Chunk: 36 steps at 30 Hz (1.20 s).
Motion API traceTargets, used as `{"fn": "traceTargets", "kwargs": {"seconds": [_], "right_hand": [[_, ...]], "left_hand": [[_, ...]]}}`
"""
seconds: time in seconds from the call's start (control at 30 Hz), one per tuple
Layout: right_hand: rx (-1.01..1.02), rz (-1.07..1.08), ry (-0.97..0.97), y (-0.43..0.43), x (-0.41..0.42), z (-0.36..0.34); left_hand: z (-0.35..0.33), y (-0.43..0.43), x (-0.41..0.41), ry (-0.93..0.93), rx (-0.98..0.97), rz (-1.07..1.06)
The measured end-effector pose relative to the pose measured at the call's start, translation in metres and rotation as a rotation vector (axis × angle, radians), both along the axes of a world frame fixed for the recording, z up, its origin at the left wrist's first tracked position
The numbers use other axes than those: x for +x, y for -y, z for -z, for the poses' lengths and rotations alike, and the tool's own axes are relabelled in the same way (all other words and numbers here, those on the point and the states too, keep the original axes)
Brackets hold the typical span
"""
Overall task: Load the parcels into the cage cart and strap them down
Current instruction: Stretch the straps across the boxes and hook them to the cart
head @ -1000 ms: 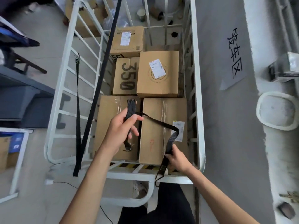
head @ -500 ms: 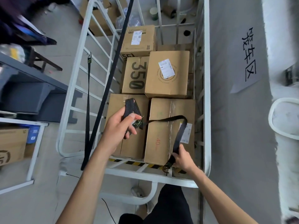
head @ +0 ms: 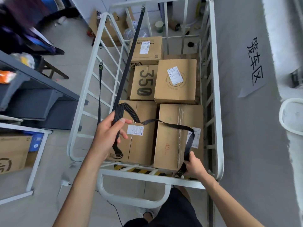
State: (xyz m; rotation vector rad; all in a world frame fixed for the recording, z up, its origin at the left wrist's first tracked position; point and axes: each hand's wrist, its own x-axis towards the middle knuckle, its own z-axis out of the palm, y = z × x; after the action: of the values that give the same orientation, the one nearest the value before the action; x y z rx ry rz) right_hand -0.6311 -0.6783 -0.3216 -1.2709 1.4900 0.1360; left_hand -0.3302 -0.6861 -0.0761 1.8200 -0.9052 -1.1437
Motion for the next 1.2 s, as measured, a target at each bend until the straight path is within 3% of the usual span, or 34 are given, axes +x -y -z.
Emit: {"fn": "traceTargets", "kwargs": {"seconds": [0.2,0.43,0.57,0.7,1.03,1.2], "right_hand": [[-0.089,0.030,-0.149,0.006,-0.028,-0.014],[-0.094,0.243,-0.026,0.033,-0.002,-0.034],[-0.167,0.274,0.065,0.039,0.053,-0.054],[-0.266,0.205,0.017,0.024,0.118,-0.079],[-0.357,-0.021,-0.029,-0.045,0.298,-0.126],[-0.376,-0.136,0.030,-0.060,0.386,-0.151]], "left_hand": [[-0.003,-0.007,0.017,-0.048,-0.075,-0.034],[0.002,-0.036,0.063,-0.045,-0.179,-0.093],[-0.002,-0.071,0.113,-0.063,-0.225,-0.076],[-0.019,-0.118,0.178,-0.072,-0.310,-0.073],[-0.042,-0.249,0.358,0.051,-0.416,-0.316],[-0.043,-0.265,0.444,0.065,-0.479,-0.421]]}}
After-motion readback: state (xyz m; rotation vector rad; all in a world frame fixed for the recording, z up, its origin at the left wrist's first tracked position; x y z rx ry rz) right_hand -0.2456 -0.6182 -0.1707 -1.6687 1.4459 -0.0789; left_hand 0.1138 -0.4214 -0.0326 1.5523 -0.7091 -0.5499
